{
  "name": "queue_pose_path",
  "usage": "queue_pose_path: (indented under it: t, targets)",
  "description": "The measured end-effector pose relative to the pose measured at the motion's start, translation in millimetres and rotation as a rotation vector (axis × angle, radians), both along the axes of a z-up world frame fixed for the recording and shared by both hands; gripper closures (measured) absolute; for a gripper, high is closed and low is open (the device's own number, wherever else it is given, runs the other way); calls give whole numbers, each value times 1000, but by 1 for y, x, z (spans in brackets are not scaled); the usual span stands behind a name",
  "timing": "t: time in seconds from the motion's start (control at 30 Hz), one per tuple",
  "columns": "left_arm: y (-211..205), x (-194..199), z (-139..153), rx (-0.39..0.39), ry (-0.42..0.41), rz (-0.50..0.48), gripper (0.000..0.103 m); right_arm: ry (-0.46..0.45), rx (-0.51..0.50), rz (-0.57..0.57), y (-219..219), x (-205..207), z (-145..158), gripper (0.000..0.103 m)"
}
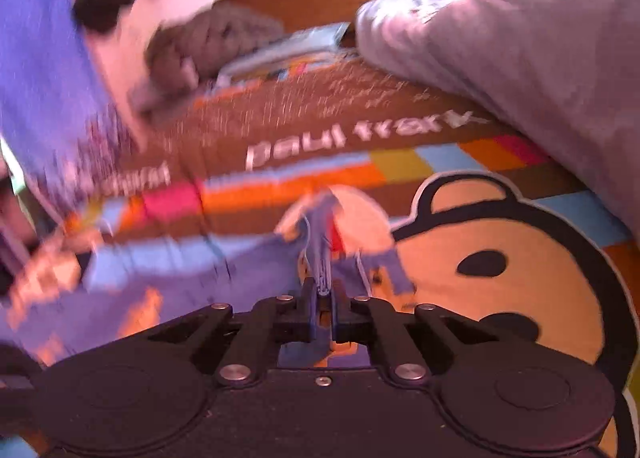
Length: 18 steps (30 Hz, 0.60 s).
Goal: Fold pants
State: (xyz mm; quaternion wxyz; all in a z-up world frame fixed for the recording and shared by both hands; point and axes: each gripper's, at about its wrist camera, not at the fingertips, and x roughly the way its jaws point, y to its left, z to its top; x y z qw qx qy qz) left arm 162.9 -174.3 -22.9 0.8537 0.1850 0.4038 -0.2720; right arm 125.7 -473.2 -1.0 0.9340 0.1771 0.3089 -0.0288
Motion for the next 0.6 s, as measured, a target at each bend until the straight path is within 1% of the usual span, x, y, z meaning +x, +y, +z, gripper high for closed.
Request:
queue_pose_path:
  t: [0.07, 0.1, 0.17, 0.2, 0.23, 0.27, 0.3, 0.33, 0.37, 0.4, 0.43, 0.47, 0.5, 0.53, 0.6]
  targets:
    - [-2, -2, 2, 31, -11, -20, 103, 5, 74, -21, -15, -11, 6, 97]
    - [-4, -2, 1, 54, -11, -28, 103, 20, 105, -38, -22, -17, 5, 97]
    - [-7, 1, -2, 78, 12, -51, 103, 80, 134, -71, -33, -23, -10, 96]
    - [-9, 4, -4, 83, 34, -59, 99, 118, 147, -75, -37, -24, -19, 96]
    - [-10, 7, -5, 90, 49, -56, 97, 157, 182, -69, -42, -23, -31, 95]
    - [-12, 10, -4, 92, 60, -55, 97, 178, 208, -66, -45, -23, -39, 90]
    - [-13, 13, -1, 90, 62, -55, 90, 192, 212, -73, -48, -23, -46, 84]
    - [-16, 16, 2, 92, 56, -54, 84, 193, 204, -76, -51, -25, -50, 81]
    - [-19, 18, 6, 98, 44, -52, 67, 185, 209, -73, -54, -29, -53, 78]
    - [-25, 22, 10, 99, 26, -53, 57, 177, 237, -65, -59, -32, -54, 74]
    - [-31, 25, 14, 93, 9, -63, 57, 170, 261, -55, -63, -36, -54, 71]
    - [-41, 30, 18, 90, -8, -81, 57, 162, 270, -46, -67, -39, -53, 65]
    - [-53, 34, 21, 89, -22, -98, 56, 151, 261, -42, -70, -42, -50, 59]
    - [-66, 39, 24, 86, -35, -116, 55, 141, 243, -37, -71, -44, -48, 57]
    - [-97, 50, 26, 66, -54, -152, 50, 131, 216, -20, -74, -44, -47, 51]
